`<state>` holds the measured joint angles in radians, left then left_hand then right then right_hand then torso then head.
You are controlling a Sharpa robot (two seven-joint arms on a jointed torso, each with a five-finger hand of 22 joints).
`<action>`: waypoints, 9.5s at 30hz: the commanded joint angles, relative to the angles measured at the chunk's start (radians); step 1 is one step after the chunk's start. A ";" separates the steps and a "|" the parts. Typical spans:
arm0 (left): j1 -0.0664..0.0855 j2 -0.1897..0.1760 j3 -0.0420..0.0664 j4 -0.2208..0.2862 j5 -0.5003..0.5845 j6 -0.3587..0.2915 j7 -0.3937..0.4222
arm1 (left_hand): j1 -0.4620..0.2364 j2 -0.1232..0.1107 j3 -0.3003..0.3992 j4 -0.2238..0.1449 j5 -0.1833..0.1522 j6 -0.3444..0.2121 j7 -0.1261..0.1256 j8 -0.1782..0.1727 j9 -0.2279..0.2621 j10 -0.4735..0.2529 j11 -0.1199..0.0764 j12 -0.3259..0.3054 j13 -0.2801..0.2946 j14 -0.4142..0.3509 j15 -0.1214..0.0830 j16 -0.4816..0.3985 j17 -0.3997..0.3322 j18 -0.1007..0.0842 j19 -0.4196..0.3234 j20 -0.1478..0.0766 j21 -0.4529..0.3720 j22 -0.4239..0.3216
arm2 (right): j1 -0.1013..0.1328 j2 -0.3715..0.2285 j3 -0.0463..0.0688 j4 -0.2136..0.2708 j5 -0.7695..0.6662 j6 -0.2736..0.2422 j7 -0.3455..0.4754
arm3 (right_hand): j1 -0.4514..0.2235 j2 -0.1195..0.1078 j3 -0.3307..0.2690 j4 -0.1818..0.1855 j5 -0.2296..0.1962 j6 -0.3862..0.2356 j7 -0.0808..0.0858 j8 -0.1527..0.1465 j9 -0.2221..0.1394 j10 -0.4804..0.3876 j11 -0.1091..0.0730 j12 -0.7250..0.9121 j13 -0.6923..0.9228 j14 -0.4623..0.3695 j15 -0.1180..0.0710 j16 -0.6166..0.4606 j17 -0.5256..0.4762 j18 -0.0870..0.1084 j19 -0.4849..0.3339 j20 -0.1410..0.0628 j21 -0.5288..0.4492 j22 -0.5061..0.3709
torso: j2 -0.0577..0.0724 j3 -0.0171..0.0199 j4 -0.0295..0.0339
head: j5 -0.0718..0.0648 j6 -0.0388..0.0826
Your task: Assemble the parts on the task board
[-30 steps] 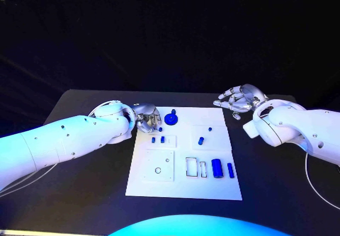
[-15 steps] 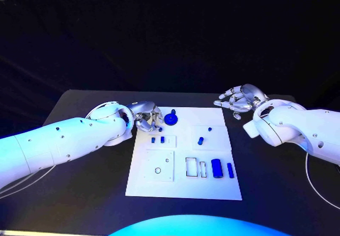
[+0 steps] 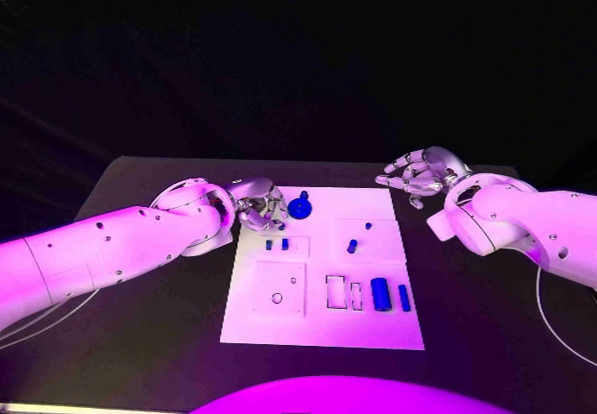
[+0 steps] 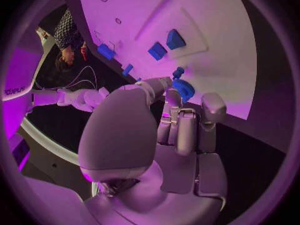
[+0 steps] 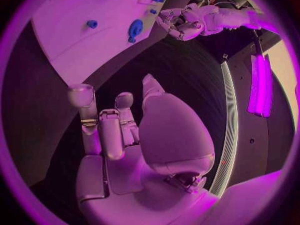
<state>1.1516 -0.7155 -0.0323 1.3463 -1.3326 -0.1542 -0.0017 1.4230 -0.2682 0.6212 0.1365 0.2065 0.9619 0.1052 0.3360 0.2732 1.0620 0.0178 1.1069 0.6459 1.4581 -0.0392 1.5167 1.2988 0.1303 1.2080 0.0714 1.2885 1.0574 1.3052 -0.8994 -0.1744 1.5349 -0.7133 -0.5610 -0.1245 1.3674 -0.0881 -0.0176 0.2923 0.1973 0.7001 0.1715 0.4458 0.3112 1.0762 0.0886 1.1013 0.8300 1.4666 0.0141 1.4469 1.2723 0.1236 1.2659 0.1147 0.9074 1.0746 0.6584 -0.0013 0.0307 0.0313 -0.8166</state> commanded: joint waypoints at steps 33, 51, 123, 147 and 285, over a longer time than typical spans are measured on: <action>-0.006 0.025 0.001 -0.027 0.001 0.049 -0.013 | 0.003 0.041 0.016 -0.016 0.002 0.039 -0.005 0.031 0.015 0.029 -0.008 0.048 0.048 0.022 -0.006 0.011 0.029 -0.015 0.016 -0.005 0.016 0.017 | -0.002 0.002 0.000 0.000 -0.010 0.004 0.012 | 0.001 0.009 0.004 -0.002 -0.003 -0.007 0.001 0.005 -0.001 -0.006 -0.002 -0.001 0.000 0.029 -0.005 -0.004 0.001 0.015 0.002 -0.003 -0.004 0.001 | 0.001 -0.0011 -0.0005 | -0.003 -0.002; -0.006 0.023 0.001 -0.030 0.000 0.073 -0.022 | -0.004 0.048 0.020 -0.013 0.001 0.043 -0.006 0.037 0.019 0.026 -0.007 0.048 0.046 0.022 -0.005 0.011 0.029 -0.015 0.016 -0.005 0.016 0.017 | -0.004 -0.001 0.000 0.000 -0.010 0.004 0.012 | 0.000 0.011 0.005 -0.002 -0.003 -0.005 0.000 0.007 -0.002 -0.002 -0.003 0.002 0.002 0.030 -0.005 -0.004 0.002 0.015 0.003 -0.003 -0.004 0.001 | 0.000 0.0008 -0.0001 | -0.003 -0.006; -0.006 0.011 0.006 -0.033 0.166 -0.034 0.061 | -0.047 0.022 0.012 0.004 -0.003 -0.020 0.005 0.011 0.008 -0.036 0.002 0.018 -0.027 0.004 0.003 0.001 -0.009 -0.004 -0.025 -0.002 -0.014 -0.031 | -0.004 0.001 0.000 -0.010 -0.005 0.018 0.016 | 0.002 0.011 0.005 -0.003 -0.003 -0.004 -0.001 0.011 -0.005 -0.003 -0.004 0.002 -0.004 0.029 -0.006 -0.006 -0.001 0.015 0.004 -0.003 -0.008 -0.001 | 0.000 0.0003 -0.0009 | -0.001 0.004; -0.004 -0.140 0.037 0.099 0.983 -0.120 0.263 | -0.029 0.033 0.008 0.013 0.000 -0.108 0.058 0.021 0.004 -0.188 0.073 -0.307 -0.307 -0.417 0.065 -0.316 -0.725 0.053 -0.282 0.055 -0.334 -0.384 | -0.011 0.009 0.000 -0.011 -0.594 0.252 0.033 | 0.172 -0.175 0.430 -0.033 -0.005 0.189 -0.011 -0.082 -0.109 -0.007 0.001 -0.838 -0.698 0.023 -0.002 -0.052 -0.070 0.016 0.004 -0.014 -0.038 0.031 | 0.000 -0.0030 0.0002 | -0.046 0.007; -0.004 -0.191 0.036 0.157 1.244 -0.080 0.422 | -0.007 0.033 -0.048 -0.020 0.003 -0.183 0.089 0.026 -0.010 -0.231 0.106 -0.361 -0.371 -0.484 0.094 -0.345 -0.758 0.053 -0.312 0.077 -0.379 -0.405 | -0.086 0.052 0.005 0.065 -0.915 0.191 -0.156 | 0.021 -0.100 0.682 -0.176 -0.072 0.351 -0.047 -0.094 -0.059 0.195 -0.033 -0.941 -0.748 0.035 -0.034 -0.038 -0.055 -0.011 0.082 -0.032 0.100 0.171 | -0.003 -0.0023 -0.0012 | -0.067 -0.004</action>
<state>1.1462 -0.9089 0.0032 1.5024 -0.0826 -0.2340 0.4153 1.4048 -0.2340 0.5781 0.1157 0.2065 0.7845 0.1929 0.3655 0.2639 0.8345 0.1235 0.7519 0.2759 0.9789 0.0540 1.1720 0.5414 0.1697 0.8986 0.1445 0.9129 0.6535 1.2180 -0.8463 -0.1706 1.5891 -1.6224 -0.3600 -0.2759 1.3976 -0.1847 0.6611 0.1184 0.1238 1.0454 0.1227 0.3504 0.2467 1.2666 0.0572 0.1651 0.0815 1.4665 -0.0147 1.4043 1.2179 0.1305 1.3378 0.0825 1.0047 1.2444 0.6565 -0.0028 0.0304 -0.0387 -0.8211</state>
